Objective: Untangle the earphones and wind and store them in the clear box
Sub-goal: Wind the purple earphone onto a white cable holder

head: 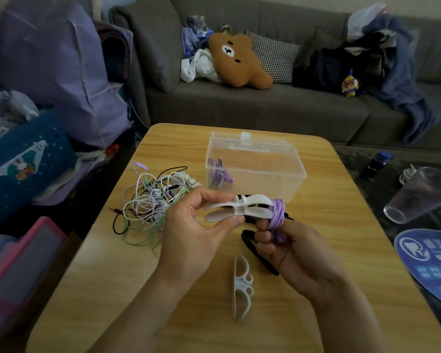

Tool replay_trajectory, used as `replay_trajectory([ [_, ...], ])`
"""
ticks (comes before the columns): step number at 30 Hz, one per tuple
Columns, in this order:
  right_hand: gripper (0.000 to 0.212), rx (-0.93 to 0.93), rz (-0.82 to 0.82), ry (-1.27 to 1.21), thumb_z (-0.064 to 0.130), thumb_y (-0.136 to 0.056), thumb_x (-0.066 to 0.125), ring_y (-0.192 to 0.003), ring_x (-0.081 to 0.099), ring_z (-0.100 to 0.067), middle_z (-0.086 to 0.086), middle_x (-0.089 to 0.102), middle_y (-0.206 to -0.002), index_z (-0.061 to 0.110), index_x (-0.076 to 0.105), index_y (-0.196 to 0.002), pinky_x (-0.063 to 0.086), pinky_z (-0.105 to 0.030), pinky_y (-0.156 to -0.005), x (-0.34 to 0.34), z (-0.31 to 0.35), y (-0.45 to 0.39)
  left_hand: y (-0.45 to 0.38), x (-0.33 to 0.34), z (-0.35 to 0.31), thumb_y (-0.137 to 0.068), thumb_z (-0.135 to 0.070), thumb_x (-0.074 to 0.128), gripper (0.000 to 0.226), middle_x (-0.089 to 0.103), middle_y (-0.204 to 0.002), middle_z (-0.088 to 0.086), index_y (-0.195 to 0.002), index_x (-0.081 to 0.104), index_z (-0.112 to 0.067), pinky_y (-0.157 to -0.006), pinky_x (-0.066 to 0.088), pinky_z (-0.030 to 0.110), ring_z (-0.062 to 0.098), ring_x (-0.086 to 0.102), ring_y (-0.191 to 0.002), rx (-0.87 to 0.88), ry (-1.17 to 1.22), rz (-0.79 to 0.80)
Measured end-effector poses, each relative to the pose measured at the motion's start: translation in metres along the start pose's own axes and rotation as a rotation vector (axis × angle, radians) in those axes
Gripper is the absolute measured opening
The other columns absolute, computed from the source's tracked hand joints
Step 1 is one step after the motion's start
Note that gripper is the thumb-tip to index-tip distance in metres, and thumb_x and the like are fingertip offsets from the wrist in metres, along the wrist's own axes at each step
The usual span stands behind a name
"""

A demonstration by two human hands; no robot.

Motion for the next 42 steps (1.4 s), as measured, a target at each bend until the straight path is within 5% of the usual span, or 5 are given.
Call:
replay_trajectory([
  [16, 0.021, -0.131, -0.048, 0.494, -0.004, -0.097, 0.049, -0.061, 0.053, -0.016, -0.013, 0.064, -0.075, -0.003, 0.069, -0.093, 0.041, -0.029, -0.056, -0.013, 0.001, -0.002, 0.005, 0.022, -0.001, -0.074, -0.020, 0.085, 0.029, 0.071, -0.112, -0.014, -0.099, 0.071, -0.027, -0.100, 0.051, 0.037, 0.006, 0.064, -0.113, 0.087, -0.148, 0.173],
  [24, 0.020, -0.349, -0.251, 0.491, 0.004, -0.103, 0.046, -0.063, 0.062, -0.009, -0.012, 0.069, -0.087, 0.007, 0.065, -0.111, 0.051, -0.019, -0.056, -0.021, 0.021, 0.006, 0.039, 0.061, 0.002, -0.103, -0.043, 0.043, 0.074, -0.036, -0.156, -0.020, -0.152, -0.013, -0.045, -0.125, -0.001, 0.043, 0.001, -0.038, -0.141, 0.112, -0.829, 0.615],
  [31, 0.029, -0.494, -0.268, 0.776, -0.002, -0.086, 0.072, -0.088, 0.073, -0.025, -0.005, 0.076, -0.094, 0.018, 0.064, -0.104, 0.060, -0.051, -0.079, -0.010, 0.025, 0.009, 0.024, 0.042, -0.011, -0.076, -0.058, 0.075, 0.075, 0.049, -0.137, -0.028, -0.139, 0.037, -0.042, -0.100, 0.032, 0.004, -0.015, 0.041, -0.127, -0.025, -0.324, 0.441],
  [37, 0.027, -0.811, -0.320, 1.015, 0.008, -0.091, 0.069, -0.086, 0.059, 0.000, 0.009, 0.059, -0.100, 0.033, 0.059, -0.088, 0.046, -0.011, -0.071, 0.017, 0.033, 0.025, 0.015, 0.025, -0.002, -0.057, -0.068, 0.079, 0.074, 0.061, -0.108, -0.023, -0.116, 0.046, -0.037, -0.081, 0.042, 0.003, -0.017, 0.052, -0.103, -0.116, -0.309, 0.289],
  [42, 0.033, -0.801, -0.225, 1.018, 0.006, -0.092, 0.064, -0.102, 0.062, 0.000, 0.013, 0.059, -0.116, 0.038, 0.059, -0.093, 0.052, -0.016, -0.080, 0.018, 0.031, 0.019, 0.013, 0.018, 0.001, -0.077, -0.030, 0.081, 0.038, 0.072, -0.093, -0.018, -0.107, 0.058, -0.033, -0.075, 0.052, 0.016, -0.002, 0.067, -0.088, -0.134, -0.187, 0.215],
])
Point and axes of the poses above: each hand's wrist, its own y-axis away from the middle knuckle, its own x-axis out of the palm, z = x × y, the point moved 9 cm from there along -y, towards the middle knuckle
